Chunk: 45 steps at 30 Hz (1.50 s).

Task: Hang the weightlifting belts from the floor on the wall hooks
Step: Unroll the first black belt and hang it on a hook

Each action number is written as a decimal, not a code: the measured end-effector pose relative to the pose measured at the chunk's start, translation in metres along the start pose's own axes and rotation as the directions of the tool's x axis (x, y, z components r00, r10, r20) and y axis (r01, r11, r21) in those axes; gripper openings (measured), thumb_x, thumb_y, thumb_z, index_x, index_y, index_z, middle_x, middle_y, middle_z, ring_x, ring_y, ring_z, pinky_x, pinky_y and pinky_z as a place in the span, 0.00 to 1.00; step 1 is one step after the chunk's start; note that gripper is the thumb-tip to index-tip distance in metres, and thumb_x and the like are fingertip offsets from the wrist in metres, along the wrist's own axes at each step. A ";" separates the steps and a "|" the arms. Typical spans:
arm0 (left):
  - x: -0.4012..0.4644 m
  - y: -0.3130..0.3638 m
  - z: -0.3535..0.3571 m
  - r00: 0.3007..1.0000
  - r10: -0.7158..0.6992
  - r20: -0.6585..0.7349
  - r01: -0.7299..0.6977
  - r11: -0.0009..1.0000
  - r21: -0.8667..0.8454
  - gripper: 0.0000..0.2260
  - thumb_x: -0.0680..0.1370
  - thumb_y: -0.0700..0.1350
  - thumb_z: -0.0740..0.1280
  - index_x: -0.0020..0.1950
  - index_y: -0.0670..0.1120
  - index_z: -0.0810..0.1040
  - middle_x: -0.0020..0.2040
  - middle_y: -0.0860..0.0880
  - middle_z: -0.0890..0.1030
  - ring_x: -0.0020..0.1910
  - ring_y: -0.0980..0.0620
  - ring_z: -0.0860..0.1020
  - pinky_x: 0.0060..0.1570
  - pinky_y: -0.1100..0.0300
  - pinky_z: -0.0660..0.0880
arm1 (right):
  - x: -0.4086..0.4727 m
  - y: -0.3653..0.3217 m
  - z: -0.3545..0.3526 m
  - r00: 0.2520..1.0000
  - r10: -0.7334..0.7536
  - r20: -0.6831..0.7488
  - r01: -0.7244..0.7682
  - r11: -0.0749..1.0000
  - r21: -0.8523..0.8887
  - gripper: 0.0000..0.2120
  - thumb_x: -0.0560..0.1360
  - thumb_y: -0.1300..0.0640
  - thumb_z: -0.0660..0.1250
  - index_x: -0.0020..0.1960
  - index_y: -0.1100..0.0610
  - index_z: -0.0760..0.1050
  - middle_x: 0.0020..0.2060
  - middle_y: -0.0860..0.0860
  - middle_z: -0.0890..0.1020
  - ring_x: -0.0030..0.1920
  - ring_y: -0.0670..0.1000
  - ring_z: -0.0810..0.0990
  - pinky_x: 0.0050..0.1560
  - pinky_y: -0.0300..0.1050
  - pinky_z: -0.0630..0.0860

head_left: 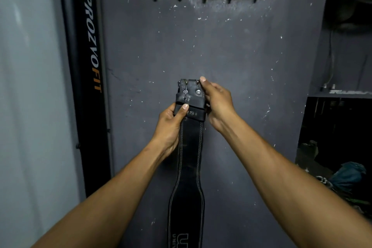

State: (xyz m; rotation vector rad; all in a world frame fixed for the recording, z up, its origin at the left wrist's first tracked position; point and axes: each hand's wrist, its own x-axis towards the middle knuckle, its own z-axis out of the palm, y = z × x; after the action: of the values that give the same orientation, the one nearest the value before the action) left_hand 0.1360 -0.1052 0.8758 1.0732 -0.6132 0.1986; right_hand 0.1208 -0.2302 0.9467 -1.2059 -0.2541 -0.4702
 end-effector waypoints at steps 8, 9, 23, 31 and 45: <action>0.027 0.019 0.002 0.987 0.156 -0.036 -0.139 0.945 0.295 0.09 0.84 0.40 0.63 0.63 0.42 0.78 0.51 0.48 0.86 0.48 0.55 0.83 0.51 0.58 0.80 | 0.027 -0.022 0.014 0.996 0.067 0.062 -0.072 0.994 0.078 0.07 0.81 0.60 0.70 0.45 0.60 0.79 0.38 0.56 0.84 0.32 0.50 0.84 0.31 0.40 0.82; 0.032 0.024 0.004 0.982 0.188 -0.034 -0.167 0.930 0.329 0.10 0.83 0.38 0.63 0.64 0.44 0.76 0.53 0.50 0.85 0.49 0.58 0.83 0.51 0.62 0.78 | 0.033 -0.024 0.016 0.998 0.017 0.059 -0.019 0.999 0.047 0.07 0.81 0.61 0.70 0.44 0.59 0.79 0.38 0.55 0.84 0.34 0.50 0.83 0.34 0.40 0.82; 0.100 0.120 0.003 0.942 0.235 -0.242 -0.100 0.880 0.464 0.08 0.82 0.45 0.67 0.48 0.42 0.80 0.51 0.41 0.84 0.51 0.47 0.82 0.53 0.60 0.78 | 0.097 -0.015 0.049 0.918 -0.346 0.195 0.375 0.916 -0.139 0.17 0.74 0.50 0.76 0.62 0.46 0.78 0.45 0.53 0.89 0.47 0.54 0.89 0.57 0.60 0.85; 0.113 0.140 -0.031 0.905 0.398 -0.146 -0.254 0.785 0.564 0.17 0.78 0.34 0.70 0.67 0.39 0.76 0.48 0.46 0.85 0.47 0.58 0.84 0.52 0.68 0.78 | 0.121 -0.003 0.081 0.928 -0.320 0.189 0.338 0.939 -0.070 0.19 0.77 0.56 0.75 0.67 0.54 0.79 0.44 0.53 0.90 0.47 0.55 0.90 0.56 0.62 0.85; 0.201 0.166 -0.039 0.873 0.476 -0.101 -0.396 0.816 0.421 0.11 0.80 0.43 0.69 0.40 0.50 0.87 0.42 0.49 0.87 0.43 0.51 0.83 0.57 0.48 0.81 | 0.187 -0.063 0.139 0.837 -0.543 0.057 0.544 0.820 -0.178 0.09 0.74 0.52 0.78 0.51 0.55 0.86 0.41 0.51 0.90 0.45 0.50 0.89 0.56 0.57 0.85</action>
State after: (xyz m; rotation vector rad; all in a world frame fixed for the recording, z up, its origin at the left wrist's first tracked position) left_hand 0.2417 -0.0193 1.1016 1.2604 -0.6453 0.8594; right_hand 0.2629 -0.1574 1.1282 -1.3127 -0.5778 -1.0125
